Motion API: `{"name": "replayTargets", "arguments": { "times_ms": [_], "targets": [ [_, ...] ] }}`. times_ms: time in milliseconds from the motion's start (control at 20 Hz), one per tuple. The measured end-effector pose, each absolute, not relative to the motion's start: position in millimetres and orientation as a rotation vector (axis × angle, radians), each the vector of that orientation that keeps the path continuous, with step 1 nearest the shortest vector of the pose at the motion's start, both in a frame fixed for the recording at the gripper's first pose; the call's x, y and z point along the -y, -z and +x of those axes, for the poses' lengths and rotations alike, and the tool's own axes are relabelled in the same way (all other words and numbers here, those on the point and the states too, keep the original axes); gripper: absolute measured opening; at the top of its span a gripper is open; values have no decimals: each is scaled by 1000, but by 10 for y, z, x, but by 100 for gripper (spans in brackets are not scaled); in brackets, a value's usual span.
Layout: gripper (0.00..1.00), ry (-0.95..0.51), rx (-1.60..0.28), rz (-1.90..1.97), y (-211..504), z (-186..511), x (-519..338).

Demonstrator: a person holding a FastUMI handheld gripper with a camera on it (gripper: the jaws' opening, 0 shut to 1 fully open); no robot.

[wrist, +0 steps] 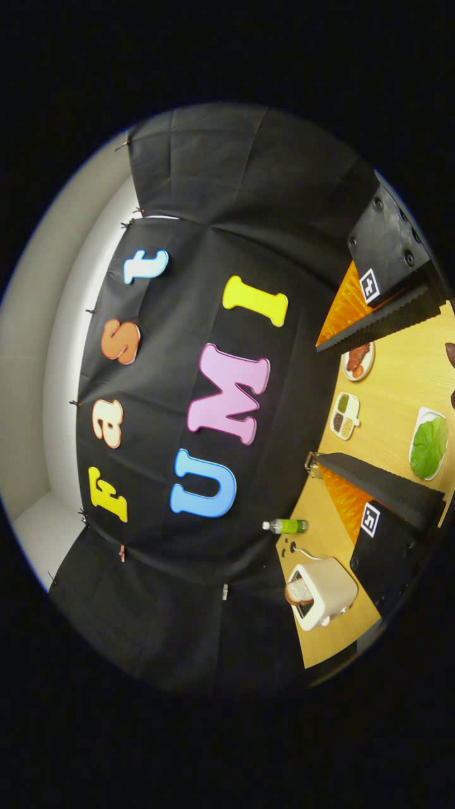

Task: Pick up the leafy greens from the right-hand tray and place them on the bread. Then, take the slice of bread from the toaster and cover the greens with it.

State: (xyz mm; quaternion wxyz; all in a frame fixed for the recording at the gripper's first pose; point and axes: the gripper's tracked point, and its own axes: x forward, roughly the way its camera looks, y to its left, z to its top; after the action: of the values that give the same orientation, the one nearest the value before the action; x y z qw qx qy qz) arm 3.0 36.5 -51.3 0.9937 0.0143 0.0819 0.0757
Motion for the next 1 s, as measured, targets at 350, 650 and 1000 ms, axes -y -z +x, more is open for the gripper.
{"name": "replayTargets", "arguments": {
  "times_ms": [350, 650, 1000],
  "targets": [
    [98, -305, -490, 35, 1822, -72, -681],
    [96, -371, -701, 63, 2874, -168, -835],
    [79, -469, -869, 12, 3760, -218, -1027]
  ]
}}
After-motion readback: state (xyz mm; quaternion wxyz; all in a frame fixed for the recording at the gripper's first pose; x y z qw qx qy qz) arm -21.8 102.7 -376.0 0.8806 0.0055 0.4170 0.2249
